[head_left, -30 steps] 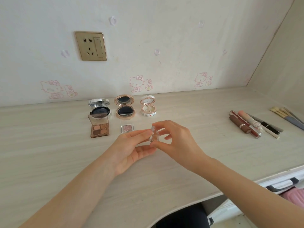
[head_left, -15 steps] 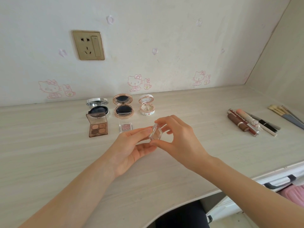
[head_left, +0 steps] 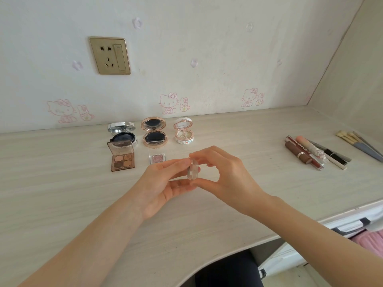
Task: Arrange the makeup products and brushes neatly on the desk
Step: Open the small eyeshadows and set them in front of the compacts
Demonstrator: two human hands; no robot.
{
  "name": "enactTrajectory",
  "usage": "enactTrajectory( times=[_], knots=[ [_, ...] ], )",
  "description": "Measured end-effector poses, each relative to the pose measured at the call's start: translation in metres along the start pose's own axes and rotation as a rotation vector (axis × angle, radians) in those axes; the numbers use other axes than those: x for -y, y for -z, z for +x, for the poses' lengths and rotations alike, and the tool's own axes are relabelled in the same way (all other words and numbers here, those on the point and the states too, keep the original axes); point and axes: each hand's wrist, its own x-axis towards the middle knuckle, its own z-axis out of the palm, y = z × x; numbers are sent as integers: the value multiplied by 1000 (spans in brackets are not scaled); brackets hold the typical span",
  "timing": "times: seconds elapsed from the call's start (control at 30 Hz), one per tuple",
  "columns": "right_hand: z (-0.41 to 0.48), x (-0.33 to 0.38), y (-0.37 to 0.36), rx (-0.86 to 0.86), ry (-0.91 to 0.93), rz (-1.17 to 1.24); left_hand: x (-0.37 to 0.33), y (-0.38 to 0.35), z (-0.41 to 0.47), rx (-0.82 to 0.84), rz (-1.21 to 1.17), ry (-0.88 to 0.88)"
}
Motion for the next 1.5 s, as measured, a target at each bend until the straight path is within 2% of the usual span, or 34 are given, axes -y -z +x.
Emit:
enactTrajectory(
  times=[0.3, 0.43, 0.53, 0.7, 0.9, 1.13, 1.33, 1.5],
  knots=[
    [0, -2, -2, 15, -31, 31, 1, -1, 1, -57, -31, -47],
    [0, 0, -1, 90, -184, 146, 3, -1, 1, -135, 25, -108],
    [3, 2, 1, 71, -294, 283, 6, -3, 1, -151, 92, -170],
    [6, -1, -1, 57, -492, 417, 10, -6, -1, -234, 399, -359],
    [5, -3, -4, 127, -675, 599, 16, -9, -1, -208, 534, -496],
    [6, -4, -1, 125, -714, 730, 21, -9, -1, -211, 651, -618],
    [9, -7, 0, 73, -746, 780, 22, -8, -3, -280, 726, -675],
    [8, -15, 5, 84, -722, 720, 23, -6, -2, -297, 851, -691]
  ],
)
